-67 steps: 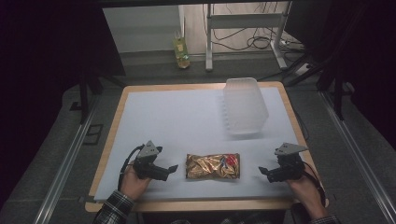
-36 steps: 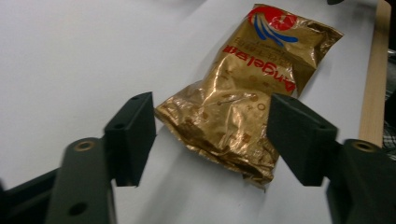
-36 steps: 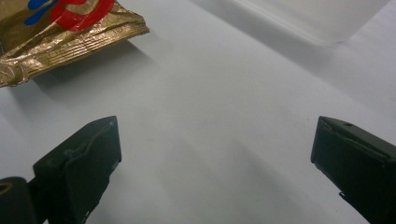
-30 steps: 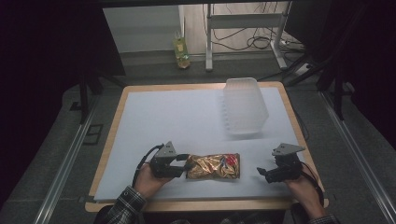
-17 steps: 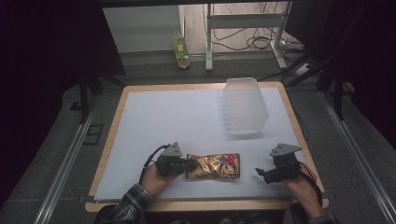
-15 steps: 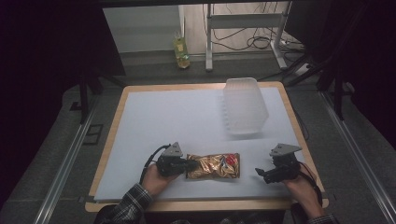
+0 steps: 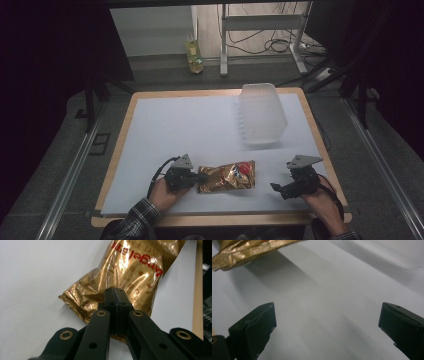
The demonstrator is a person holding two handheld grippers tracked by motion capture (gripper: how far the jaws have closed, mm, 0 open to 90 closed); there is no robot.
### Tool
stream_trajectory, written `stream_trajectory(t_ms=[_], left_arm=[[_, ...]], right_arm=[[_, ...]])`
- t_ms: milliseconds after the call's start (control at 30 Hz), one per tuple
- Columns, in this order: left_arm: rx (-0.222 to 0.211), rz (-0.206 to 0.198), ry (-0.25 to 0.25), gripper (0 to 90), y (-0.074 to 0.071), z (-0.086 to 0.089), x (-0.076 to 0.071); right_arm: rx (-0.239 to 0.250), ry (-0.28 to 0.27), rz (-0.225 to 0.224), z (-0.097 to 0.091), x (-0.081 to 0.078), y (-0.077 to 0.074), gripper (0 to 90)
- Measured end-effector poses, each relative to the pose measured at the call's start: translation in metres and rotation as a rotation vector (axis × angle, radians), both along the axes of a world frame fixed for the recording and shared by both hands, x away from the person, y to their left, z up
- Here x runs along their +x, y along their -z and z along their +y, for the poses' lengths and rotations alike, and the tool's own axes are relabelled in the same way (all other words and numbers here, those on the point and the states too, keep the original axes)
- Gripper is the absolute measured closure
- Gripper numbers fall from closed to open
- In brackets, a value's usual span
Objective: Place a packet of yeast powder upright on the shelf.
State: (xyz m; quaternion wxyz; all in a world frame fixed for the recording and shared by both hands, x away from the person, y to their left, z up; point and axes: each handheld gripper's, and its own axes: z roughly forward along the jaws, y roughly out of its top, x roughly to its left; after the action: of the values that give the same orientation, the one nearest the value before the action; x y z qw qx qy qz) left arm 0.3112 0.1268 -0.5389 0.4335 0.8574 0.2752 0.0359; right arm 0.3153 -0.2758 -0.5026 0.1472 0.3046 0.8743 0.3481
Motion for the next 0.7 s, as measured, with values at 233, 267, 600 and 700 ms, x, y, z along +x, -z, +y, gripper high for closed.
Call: stream_trajectory(t_ms=[233, 267, 600, 700], left_arm=[[0.087, -0.011, -0.005, 89.9, 0.004, 0.004, -0.007], [0.082, -0.005, -0.007, 89.9, 0.005, 0.005, -0.007], [0.078, -0.003, -0.01, 89.9, 0.005, 0.004, -0.008], [0.071, 0.005, -0.006, 89.9, 0.005, 0.005, -0.007]], right_arm=[[0.026, -0.045, 0.024, 0.007, -0.002, -0.002, 0.3], [0.027, -0.05, 0.025, 0.008, -0.003, -0.001, 0.3], [0.088, -0.143, 0.093, 0.028, -0.004, -0.002, 0.3], [0.089, -0.168, 0.113, 0.039, -0.004, -0.001, 0.3]])
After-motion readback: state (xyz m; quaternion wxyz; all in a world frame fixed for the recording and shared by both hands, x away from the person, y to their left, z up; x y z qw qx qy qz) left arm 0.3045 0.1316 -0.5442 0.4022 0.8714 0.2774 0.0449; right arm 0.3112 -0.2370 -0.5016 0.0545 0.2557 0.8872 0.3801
